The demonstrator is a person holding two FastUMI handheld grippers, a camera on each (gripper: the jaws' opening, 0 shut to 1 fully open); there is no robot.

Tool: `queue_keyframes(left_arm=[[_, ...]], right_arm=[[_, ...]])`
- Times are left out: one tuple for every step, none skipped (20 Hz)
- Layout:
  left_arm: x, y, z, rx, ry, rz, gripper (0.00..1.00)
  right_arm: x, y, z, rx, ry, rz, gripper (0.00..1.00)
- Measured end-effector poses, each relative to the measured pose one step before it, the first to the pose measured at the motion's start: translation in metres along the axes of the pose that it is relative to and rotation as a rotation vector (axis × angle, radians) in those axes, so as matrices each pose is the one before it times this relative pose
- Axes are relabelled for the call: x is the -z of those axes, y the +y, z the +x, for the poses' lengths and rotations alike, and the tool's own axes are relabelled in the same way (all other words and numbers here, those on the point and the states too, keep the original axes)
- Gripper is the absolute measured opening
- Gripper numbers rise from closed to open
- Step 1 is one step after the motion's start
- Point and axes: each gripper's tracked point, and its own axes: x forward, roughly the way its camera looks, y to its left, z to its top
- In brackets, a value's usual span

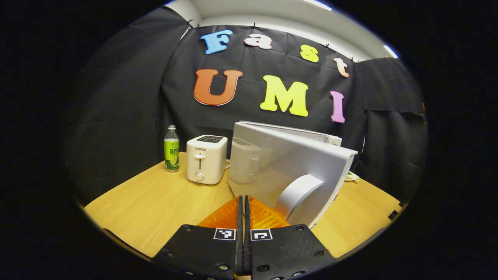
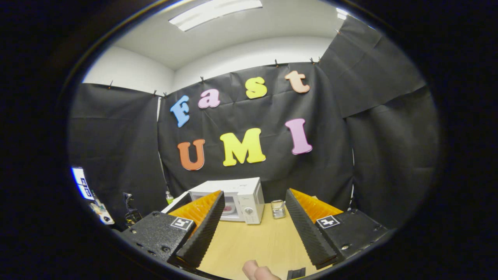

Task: Open the microwave oven with the left hand, put the food in, and close the microwave oven.

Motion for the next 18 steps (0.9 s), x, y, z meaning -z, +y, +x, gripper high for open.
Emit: queue_keyframes(left_arm=[[0.00062, -0.01062, 0.00563, 0.016, 0.00073, 0.0013, 0.0], [-0.00108, -0.00778, 0.00856, 0.01555, -0.00402, 0.00049, 0.0], [-0.00053, -0.00954, 0.00945, 0.00602, -0.0021, 0.00362, 0.0], [0.00039, -0.00668, 0.00878, 0.00711, 0.00169, 0.00078, 0.0], [0.00066, -0.00846, 0.01008, 0.01318, 0.00113, -0.00331, 0.0], [0.00098, -0.00794, 0.01067, 0.01486, 0.00123, -0.00659, 0.0], [0.00191, -0.00749, 0.01135, 0.00843, 0.00289, -0.00232, 0.0], [0.00199, -0.00679, 0.00934, 0.00927, 0.00598, -0.00098, 0.12], [-0.00108, -0.00514, 0.00697, 0.00612, -0.01049, 0.00548, 0.0], [-0.00197, -0.00719, 0.00842, 0.01427, -0.00502, 0.00407, 0.0], [-0.00024, -0.00785, 0.00929, 0.0164, -0.00696, 0.00053, 0.0], [-0.00142, -0.00428, 0.00846, 0.00271, -0.00813, 0.00437, 0.0], [-0.00061, -0.00429, 0.00912, 0.00808, -0.00146, 0.00467, 0.0], [0.0002, -0.00369, 0.01008, 0.00038, -0.00383, 0.00486, 0.0], [-0.00035, -0.00216, 0.00794, -0.00136, -0.00115, 0.00036, 0.0], [-0.00001, -0.0027, 0.00827, 0.00149, -0.00495, -0.00366, 0.0], [-0.00024, -0.00046, 0.00832, -0.00772, -0.00041, -0.00435, 0.0], [0.00045, 0.00174, 0.00852, -0.01671, 0.00377, -0.00242, 0.0]], right_arm=[[0.0001, -0.00369, 0.00037, -0.00099, -0.00343, 0.00037, 0.89], [-0.00001, -0.00431, 0.00103, 0.00238, -0.00232, -0.00024, 0.89], [0.00099, -0.00453, 0.00157, 0.00282, -0.00326, -0.00114, 0.89], [0.00137, -0.00588, 0.00234, 0.00693, -0.00033, 0.00018, 0.89], [0.00252, -0.00594, 0.00205, 0.00794, 0.00307, 0.00165, 0.89], [0.00185, -0.00574, 0.00359, 0.00501, 0.00157, 0.00505, 0.89], [0.00223, -0.00455, 0.00376, 0.00357, 0.00383, 0.00462, 0.89], [0.00207, -0.00519, 0.00513, 0.00119, 0.00378, 0.00305, 0.89], [0.0037, -0.00384, 0.00541, -0.00494, 0.00637, 0.00639, 0.89], [0.00482, -0.00492, 0.00662, 0.00356, 0.01129, 0.01106, 0.89], [0.0036, -0.00702, 0.00692, 0.00897, 0.00742, 0.00377, 0.89], [0.00433, -0.00703, 0.00902, 0.01158, 0.00734, -0.00058, 0.89], [0.00426, -0.00346, 0.00764, 0.00669, 0.00936, -0.00302, 0.89], [0.00532, -0.00364, 0.00915, 0.00078, 0.01355, -0.00458, 0.89], [0.00533, -0.00321, 0.00952, 0.00075, 0.01597, 0.00003, 0.89], [0.00389, -0.0024, 0.00959, -0.00204, 0.0141, 0.00248, 0.89], [0.00306, -0.00197, 0.00824, -0.0036, 0.01133, 0.00234, 0.89], [0.00302, -0.00196, 0.00941, -0.00418, 0.0122, 0.0033, 0.89]])
